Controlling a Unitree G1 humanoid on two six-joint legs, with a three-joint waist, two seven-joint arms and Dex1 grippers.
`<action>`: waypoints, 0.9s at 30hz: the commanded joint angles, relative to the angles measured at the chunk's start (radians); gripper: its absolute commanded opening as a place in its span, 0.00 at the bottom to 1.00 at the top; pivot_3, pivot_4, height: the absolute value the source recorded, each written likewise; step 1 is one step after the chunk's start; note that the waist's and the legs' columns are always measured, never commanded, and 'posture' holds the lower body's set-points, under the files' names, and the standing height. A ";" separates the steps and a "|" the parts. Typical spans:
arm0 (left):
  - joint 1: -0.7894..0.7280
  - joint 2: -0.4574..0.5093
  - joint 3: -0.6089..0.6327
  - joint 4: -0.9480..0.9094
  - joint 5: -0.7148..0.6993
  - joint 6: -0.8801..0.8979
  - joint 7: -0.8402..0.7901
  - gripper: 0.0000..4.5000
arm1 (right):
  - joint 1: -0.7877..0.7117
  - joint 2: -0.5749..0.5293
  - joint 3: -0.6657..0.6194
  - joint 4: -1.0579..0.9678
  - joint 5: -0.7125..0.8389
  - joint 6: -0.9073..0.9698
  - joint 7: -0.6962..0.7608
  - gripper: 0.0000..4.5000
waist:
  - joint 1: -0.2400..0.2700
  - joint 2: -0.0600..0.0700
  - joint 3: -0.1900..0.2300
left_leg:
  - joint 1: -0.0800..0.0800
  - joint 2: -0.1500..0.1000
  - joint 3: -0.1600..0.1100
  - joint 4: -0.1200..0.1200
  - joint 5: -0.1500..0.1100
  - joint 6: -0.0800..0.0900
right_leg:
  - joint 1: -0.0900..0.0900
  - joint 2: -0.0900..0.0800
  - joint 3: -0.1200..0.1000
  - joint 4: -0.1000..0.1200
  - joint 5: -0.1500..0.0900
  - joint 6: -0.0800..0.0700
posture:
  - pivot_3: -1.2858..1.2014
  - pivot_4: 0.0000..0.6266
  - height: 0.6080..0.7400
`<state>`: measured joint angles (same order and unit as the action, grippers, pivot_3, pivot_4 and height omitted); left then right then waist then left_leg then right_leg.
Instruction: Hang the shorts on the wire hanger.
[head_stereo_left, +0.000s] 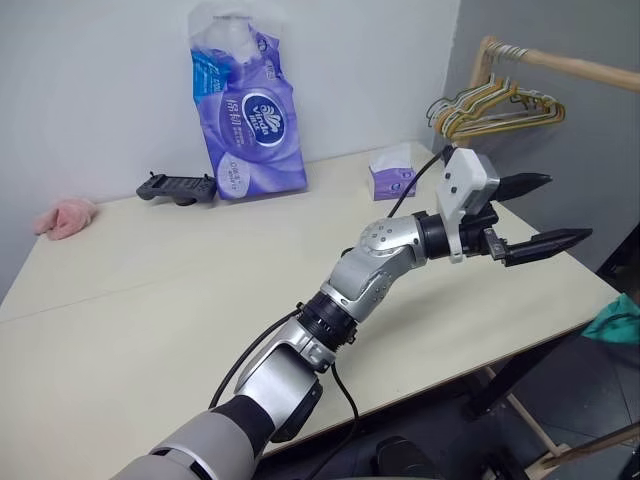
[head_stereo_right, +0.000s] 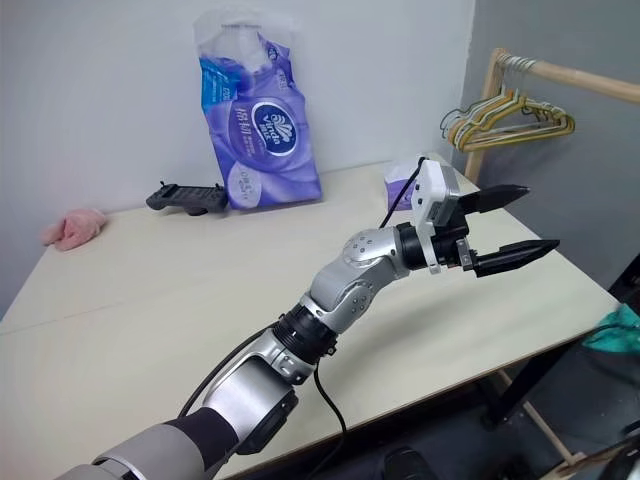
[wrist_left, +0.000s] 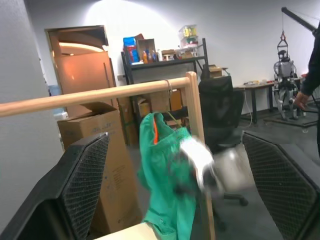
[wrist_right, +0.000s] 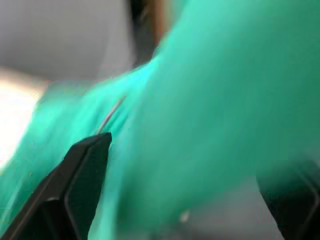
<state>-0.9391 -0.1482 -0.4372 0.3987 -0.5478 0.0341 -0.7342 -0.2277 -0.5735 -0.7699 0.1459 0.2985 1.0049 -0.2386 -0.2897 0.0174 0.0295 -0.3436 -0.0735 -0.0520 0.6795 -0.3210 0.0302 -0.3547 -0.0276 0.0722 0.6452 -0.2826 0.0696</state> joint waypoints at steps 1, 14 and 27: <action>-0.011 -0.206 0.012 -0.037 -0.007 0.001 0.006 1.00 | 0.039 0.067 -0.021 -0.351 -0.016 0.119 -0.069 0.99 | 0.015 0.005 0.002 | -0.001 -0.001 0.000 0.000 0.000 0.000 | -0.001 -0.001 0.000 0.001 0.000 0.001 | 0.38 0.05 1.00; 0.045 -0.128 0.014 -0.080 0.016 0.039 0.029 1.00 | 0.106 0.330 0.326 -0.907 -0.154 0.327 -0.131 0.99 | 0.034 0.003 0.005 | -0.001 -0.001 -0.001 0.000 0.000 0.000 | -0.003 -0.001 0.000 0.000 0.001 0.002 | 0.38 0.08 1.00; 0.320 0.188 0.295 -0.026 0.326 0.199 0.594 1.00 | -0.037 0.332 0.778 -0.582 -0.219 -0.261 0.144 0.99 | 0.060 -0.012 0.016 | 0.003 0.001 -0.009 -0.001 0.001 -0.001 | -0.007 -0.002 -0.004 0.004 0.002 0.002 | 0.45 0.05 1.00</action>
<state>-0.6195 0.0397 -0.1715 0.4267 -0.2409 0.2061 -0.1841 -0.2273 -0.2501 -0.0095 -0.4606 0.0949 0.8296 -0.1130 -0.2295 0.0054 0.0456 -0.3447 -0.0727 -0.0627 0.6789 -0.3184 0.0258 -0.3661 -0.0300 0.0674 0.6498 -0.2772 0.0660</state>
